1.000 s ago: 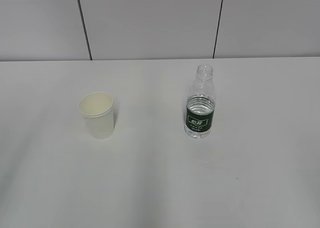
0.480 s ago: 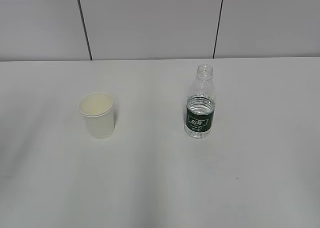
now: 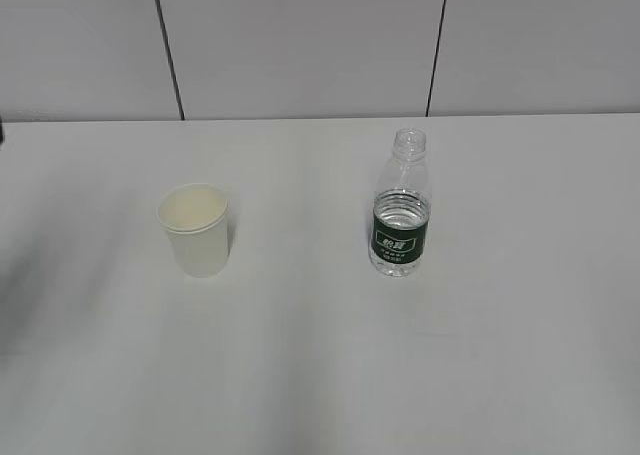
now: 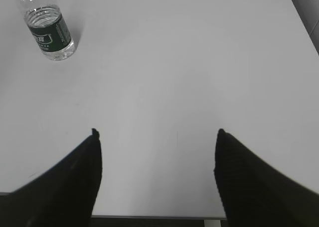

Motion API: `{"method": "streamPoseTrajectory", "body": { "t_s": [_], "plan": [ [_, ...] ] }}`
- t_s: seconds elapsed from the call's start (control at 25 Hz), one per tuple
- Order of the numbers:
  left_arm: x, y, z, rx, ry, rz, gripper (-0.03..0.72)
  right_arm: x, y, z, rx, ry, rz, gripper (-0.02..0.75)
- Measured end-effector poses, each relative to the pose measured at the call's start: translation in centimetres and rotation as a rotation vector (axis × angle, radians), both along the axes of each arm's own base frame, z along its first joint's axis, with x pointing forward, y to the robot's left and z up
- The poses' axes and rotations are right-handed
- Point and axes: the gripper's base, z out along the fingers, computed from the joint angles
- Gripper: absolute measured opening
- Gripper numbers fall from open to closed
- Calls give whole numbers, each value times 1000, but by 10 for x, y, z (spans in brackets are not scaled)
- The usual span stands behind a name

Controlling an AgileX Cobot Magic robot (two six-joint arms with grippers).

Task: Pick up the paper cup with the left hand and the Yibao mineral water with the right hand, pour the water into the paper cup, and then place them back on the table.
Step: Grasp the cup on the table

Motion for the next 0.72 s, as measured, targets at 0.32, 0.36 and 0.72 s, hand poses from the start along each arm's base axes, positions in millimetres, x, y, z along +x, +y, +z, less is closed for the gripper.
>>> {"method": "streamPoseTrajectory", "body": {
  "t_s": [0.32,0.36,0.72],
  "plan": [
    [15,-12,-48,-74,-1,-33,561,0,0,0,0,0,0,549],
    [17,-13,-53,-75,5,-34,561,0,0,0,0,0,0,549],
    [40,-29,-96,-48,34,-163,561,0,0,0,0,0,0,549]
  ]
}}
